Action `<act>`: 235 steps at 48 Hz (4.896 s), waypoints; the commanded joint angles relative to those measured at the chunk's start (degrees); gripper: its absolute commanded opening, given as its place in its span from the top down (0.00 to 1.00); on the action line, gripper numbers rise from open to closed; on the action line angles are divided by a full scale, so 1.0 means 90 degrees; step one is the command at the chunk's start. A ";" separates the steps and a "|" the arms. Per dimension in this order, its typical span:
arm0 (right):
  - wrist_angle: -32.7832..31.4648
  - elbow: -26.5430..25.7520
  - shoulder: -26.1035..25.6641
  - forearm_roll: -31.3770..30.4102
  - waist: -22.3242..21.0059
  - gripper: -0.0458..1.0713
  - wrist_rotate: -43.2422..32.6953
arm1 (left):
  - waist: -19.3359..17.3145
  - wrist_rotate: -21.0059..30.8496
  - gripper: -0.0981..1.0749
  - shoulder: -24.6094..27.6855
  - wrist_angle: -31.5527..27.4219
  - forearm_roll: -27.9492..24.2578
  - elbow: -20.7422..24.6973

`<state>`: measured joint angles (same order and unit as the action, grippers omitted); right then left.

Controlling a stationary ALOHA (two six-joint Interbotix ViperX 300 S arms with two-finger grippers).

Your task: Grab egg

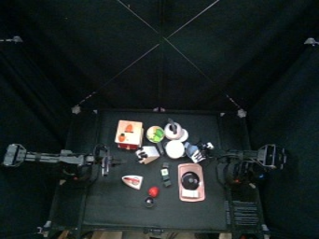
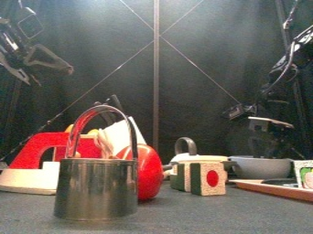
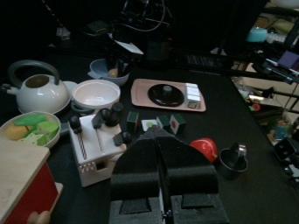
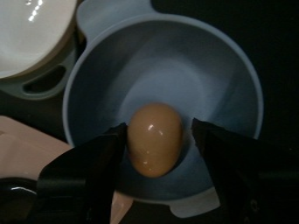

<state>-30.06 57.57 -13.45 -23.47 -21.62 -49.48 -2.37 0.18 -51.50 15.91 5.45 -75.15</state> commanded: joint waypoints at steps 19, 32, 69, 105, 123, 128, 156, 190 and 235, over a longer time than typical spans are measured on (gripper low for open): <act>-0.0225 -0.0293 -0.0049 0.0303 -0.0068 0.19 -0.0029 | -0.0010 -0.0020 0.92 0.0039 0.0029 0.0010 0.0068; -0.1172 -0.0811 -0.0049 0.0820 -0.0059 0.19 -0.0283 | -0.0020 -0.0020 0.91 0.0039 0.0029 0.0010 0.0068; -0.2012 -0.0859 -0.0635 0.0625 0.0186 0.10 -0.0732 | -0.0020 -0.0020 0.92 0.0039 0.0029 0.0010 0.0039; -0.2080 -0.0430 -0.1074 0.1055 -0.0117 0.11 0.2607 | -0.0059 -0.0020 0.92 0.0039 0.0029 0.0010 0.0039; -0.1357 -0.0205 -0.1016 0.0859 -0.0107 0.11 0.2627 | -0.0117 -0.0020 0.91 0.0039 0.0029 0.0010 0.0020; -0.1250 -0.0195 -0.0928 0.0840 -0.0098 0.11 0.2627 | -0.0127 -0.0020 0.92 0.0039 0.0029 0.0010 0.0020; -0.1211 -0.0518 -0.0518 0.0762 0.0098 0.11 0.2607 | -0.0146 -0.0020 0.92 0.0039 0.0029 0.0010 0.0000; -0.1660 -0.0781 -0.0771 0.0742 0.0635 0.11 0.2510 | -0.0146 -0.0020 0.92 0.0029 0.0029 0.0010 0.0000; -0.0986 -0.0615 -0.0322 0.0879 -0.0020 0.11 0.2490 | -0.0146 -0.0020 0.92 0.0039 0.0029 0.0010 -0.0010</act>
<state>-39.99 52.21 -16.08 -15.64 -21.27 -26.98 -3.60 0.00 -51.42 15.91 5.45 -75.85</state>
